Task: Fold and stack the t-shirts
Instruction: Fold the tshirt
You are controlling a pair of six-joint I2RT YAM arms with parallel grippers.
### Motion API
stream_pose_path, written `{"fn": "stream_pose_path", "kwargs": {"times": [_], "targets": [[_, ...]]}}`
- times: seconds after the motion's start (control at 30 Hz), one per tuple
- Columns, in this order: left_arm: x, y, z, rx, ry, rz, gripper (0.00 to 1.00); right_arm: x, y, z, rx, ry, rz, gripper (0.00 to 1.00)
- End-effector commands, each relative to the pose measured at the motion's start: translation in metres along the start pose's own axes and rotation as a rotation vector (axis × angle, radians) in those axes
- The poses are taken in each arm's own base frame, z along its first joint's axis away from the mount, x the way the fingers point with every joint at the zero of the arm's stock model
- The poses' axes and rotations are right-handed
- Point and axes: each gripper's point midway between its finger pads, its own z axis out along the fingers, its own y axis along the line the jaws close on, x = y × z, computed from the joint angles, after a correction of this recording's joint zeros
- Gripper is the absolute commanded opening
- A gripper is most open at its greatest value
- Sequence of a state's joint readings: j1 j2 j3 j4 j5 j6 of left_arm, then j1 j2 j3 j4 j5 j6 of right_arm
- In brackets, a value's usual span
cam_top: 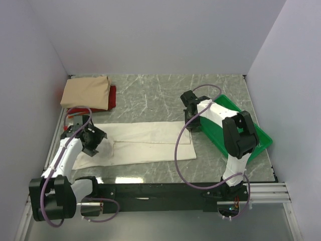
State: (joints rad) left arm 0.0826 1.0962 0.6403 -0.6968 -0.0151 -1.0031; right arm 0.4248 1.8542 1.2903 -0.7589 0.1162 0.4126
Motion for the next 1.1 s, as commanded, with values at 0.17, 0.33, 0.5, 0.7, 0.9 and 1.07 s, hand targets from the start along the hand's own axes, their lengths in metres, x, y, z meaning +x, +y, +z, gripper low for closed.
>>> {"fn": "stream_pose_path", "kwargs": {"times": [0.17,0.33,0.5,0.7,0.9,1.07], "targets": [[-0.050,-0.023,-0.033,0.028,-0.117,0.019,0.87,-0.024,0.034,-0.065,-0.213,-0.097,-0.087,0.21],[-0.079,-0.015,-0.020,0.024,-0.146,-0.032,0.87,-0.035,0.066,-0.083,-0.305,-0.117,-0.164,0.21],[-0.092,-0.008,0.003,-0.019,-0.144,-0.055,0.88,-0.034,0.105,-0.070,-0.327,-0.073,-0.240,0.20],[-0.096,-0.006,0.024,-0.037,-0.125,-0.059,0.88,-0.029,0.142,-0.050,-0.402,-0.016,-0.265,0.20],[-0.087,0.004,0.049,-0.066,-0.077,-0.053,0.88,-0.017,0.143,-0.020,-0.379,0.049,-0.231,0.19],[-0.082,0.009,0.065,-0.093,-0.039,-0.043,0.87,0.001,0.130,-0.003,-0.334,0.092,-0.197,0.18]]}}
